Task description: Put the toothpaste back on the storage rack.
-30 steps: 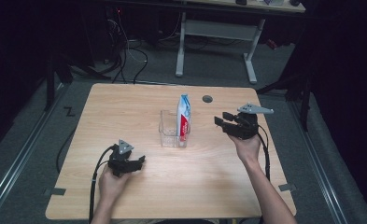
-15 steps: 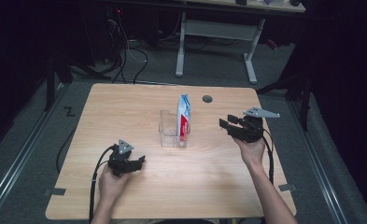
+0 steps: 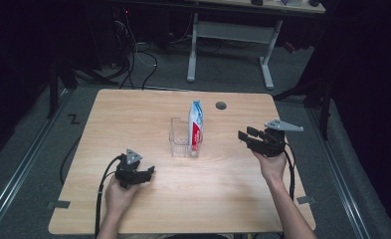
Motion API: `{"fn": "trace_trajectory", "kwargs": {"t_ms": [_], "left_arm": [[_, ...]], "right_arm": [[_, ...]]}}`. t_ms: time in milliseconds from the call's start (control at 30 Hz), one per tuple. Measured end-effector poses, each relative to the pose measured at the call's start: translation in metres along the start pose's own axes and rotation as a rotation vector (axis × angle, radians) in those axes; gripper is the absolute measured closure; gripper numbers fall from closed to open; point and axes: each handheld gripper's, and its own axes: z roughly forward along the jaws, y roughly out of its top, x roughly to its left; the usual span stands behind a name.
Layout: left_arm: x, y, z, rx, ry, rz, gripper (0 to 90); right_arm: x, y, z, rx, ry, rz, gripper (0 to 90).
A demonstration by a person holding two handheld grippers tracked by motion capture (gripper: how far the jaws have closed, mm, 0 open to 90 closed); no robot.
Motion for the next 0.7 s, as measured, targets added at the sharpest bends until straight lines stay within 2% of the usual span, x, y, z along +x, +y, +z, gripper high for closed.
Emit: {"fn": "trace_trajectory", "kwargs": {"t_ms": [700], "left_arm": [[0.0,0.0,0.0,0.0,0.001,0.001,30.0]], "right_arm": [[-0.012,-0.028,0.0,0.031,-0.002,0.047,55.4]]}}
